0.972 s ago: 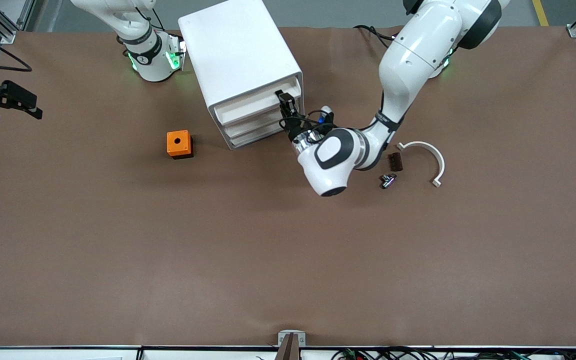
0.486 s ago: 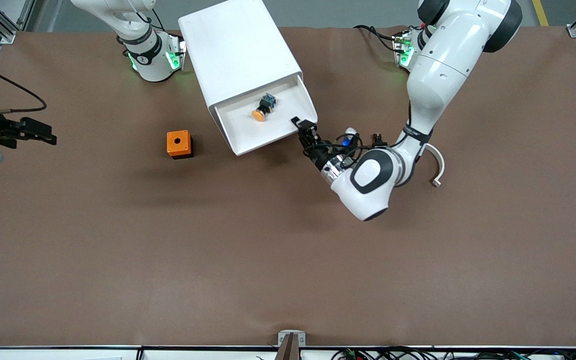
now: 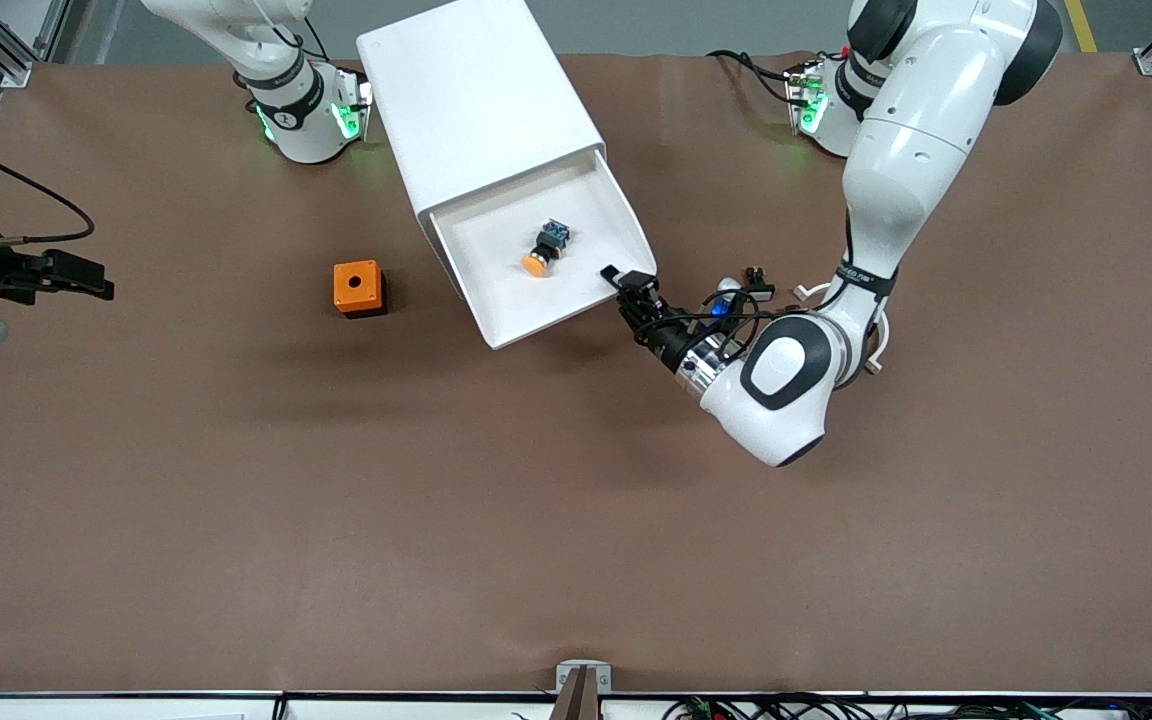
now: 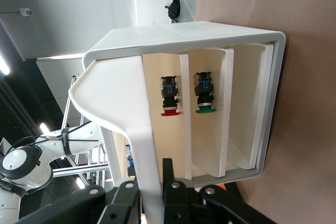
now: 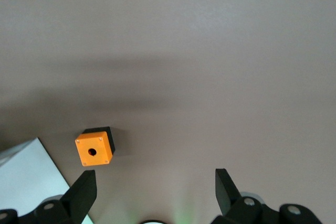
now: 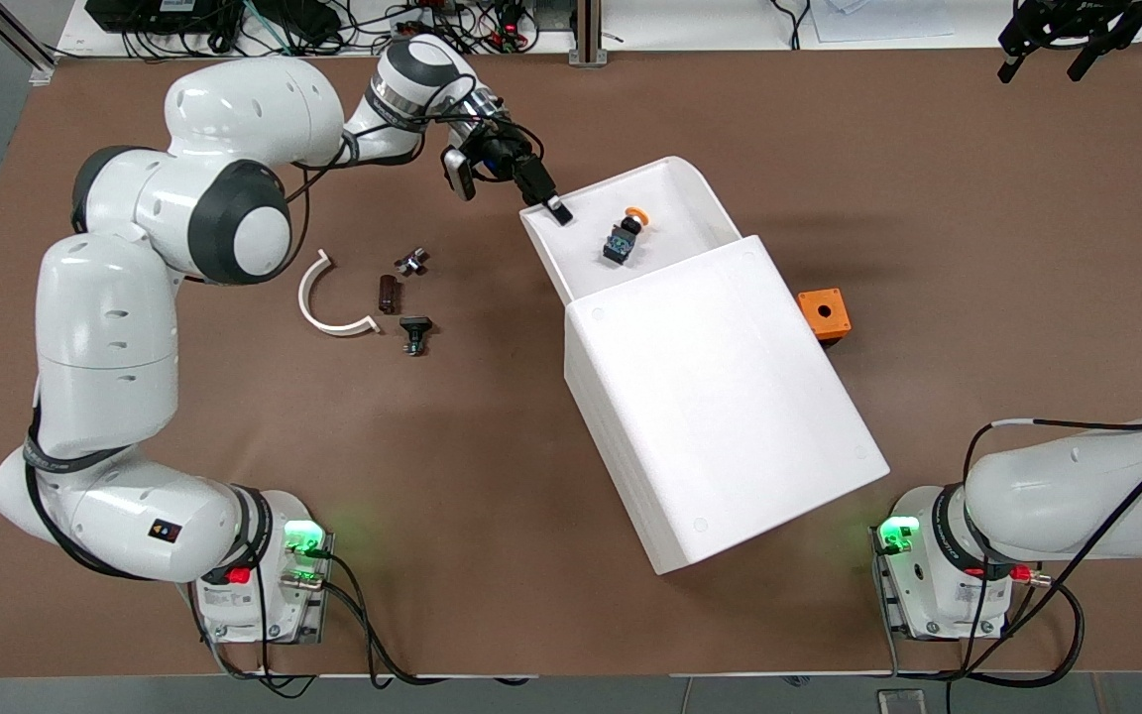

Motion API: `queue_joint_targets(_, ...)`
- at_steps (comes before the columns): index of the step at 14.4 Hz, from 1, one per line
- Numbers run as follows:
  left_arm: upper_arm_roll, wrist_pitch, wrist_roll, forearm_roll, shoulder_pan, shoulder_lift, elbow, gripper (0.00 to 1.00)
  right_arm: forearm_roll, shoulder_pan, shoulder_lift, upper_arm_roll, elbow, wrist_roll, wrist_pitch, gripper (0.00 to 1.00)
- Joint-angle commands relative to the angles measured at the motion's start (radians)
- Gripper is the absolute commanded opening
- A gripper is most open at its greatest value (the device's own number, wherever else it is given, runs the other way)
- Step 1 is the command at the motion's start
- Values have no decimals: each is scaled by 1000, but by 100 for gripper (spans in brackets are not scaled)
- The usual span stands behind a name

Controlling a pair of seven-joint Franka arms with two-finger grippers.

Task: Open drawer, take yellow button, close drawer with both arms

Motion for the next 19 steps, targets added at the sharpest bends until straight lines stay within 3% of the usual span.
queue_joint_targets(1, 3, 6, 12, -17, -3, 15, 29, 35, 4, 61, 1, 12, 24, 204, -34, 100)
queue_joint_targets(2, 2, 15, 13, -17, -1, 15, 29, 70, 4, 95, -3, 12, 24, 281, -35, 100)
queue_joint_targets(3, 3, 15, 27, -17, -1, 15, 29, 95, 4, 130, -4, 14, 24, 367, -47, 100)
queue_joint_targets(4, 3, 17, 71, -15, 0, 15, 29, 100, 14, 177, -9, 14, 22, 428, -51, 100)
queue_joint_targets(9, 55, 26, 209, -15, -1, 15, 81, 100, 94, 364, -9, 12, 22, 736, 9, 100)
queue_joint_targets(11, 60, 26, 344, -14, 16, 12, 139, 100, 94, 455, -7, 12, 16, 868, 44, 100)
queue_joint_targets(14, 93, 26, 599, -4, 36, -2, 155, 100, 94, 572, -6, 12, -2, 1056, 107, 100)
queue_joint_targets(16, 132, 27, 755, 49, 24, -17, 173, 100, 94, 636, -6, 12, -27, 1152, 144, 100)
queue_joint_targets(19, 135, 70, 982, 213, 4, -78, 184, 100, 93, 731, -7, 12, -88, 1289, 242, 100)
